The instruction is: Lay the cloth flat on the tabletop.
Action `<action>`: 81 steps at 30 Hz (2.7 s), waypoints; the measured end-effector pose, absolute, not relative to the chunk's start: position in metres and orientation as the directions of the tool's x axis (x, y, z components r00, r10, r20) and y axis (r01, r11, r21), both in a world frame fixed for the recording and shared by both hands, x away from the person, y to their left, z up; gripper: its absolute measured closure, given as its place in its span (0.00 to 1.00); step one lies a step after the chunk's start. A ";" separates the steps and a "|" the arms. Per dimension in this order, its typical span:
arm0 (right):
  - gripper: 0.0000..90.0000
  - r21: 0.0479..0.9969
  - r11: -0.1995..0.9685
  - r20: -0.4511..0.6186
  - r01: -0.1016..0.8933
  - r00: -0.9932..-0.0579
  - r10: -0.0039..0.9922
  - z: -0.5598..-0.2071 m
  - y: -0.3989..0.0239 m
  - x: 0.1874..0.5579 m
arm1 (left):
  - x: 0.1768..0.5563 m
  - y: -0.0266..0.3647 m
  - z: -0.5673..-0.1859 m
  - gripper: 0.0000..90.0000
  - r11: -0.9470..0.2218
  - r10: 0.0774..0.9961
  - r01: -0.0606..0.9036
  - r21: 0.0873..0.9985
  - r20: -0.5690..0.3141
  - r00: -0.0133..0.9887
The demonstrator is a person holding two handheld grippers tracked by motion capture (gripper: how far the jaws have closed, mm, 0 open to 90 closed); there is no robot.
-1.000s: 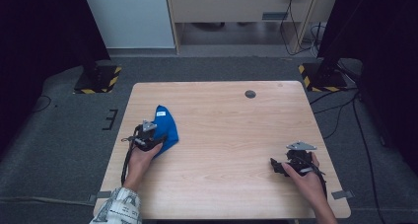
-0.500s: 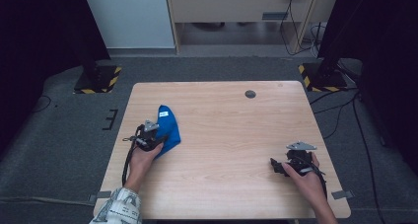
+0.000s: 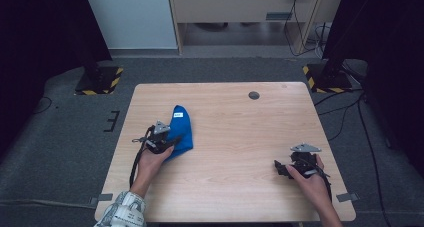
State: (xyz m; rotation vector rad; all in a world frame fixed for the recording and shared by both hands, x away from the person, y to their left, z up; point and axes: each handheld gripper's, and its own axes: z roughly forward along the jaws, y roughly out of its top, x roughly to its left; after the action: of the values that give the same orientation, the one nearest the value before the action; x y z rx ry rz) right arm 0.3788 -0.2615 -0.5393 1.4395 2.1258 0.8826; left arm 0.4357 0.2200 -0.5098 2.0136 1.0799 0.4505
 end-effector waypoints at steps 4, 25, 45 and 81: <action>0.01 0.706 0.261 0.005 0.658 -0.373 0.928 -0.539 -0.262 0.379 | 0.434 0.209 -0.508 0.84 -0.343 0.800 0.526 0.778 -0.051 0.597; 0.01 0.706 0.261 0.005 0.658 -0.373 0.928 -0.539 -0.262 0.379 | 0.414 0.113 -0.507 0.84 -0.445 0.647 0.450 0.774 -0.069 0.760; 0.01 0.703 0.265 0.008 0.660 -0.380 0.925 -0.539 -0.262 0.380 | 0.403 0.073 -0.519 0.48 -0.483 0.618 0.436 0.759 -0.057 0.784; 0.26 0.767 0.327 -0.019 0.552 -0.490 0.872 -0.517 -0.244 0.375 | 0.403 0.120 -0.486 0.08 -0.386 0.663 0.422 0.820 -0.072 0.745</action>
State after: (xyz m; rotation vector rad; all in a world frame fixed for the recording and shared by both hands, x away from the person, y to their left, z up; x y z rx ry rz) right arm 0.3753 -0.2443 -0.5166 1.2551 2.1671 0.9975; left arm 0.4030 0.1199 -0.4862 2.0357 0.8185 0.3349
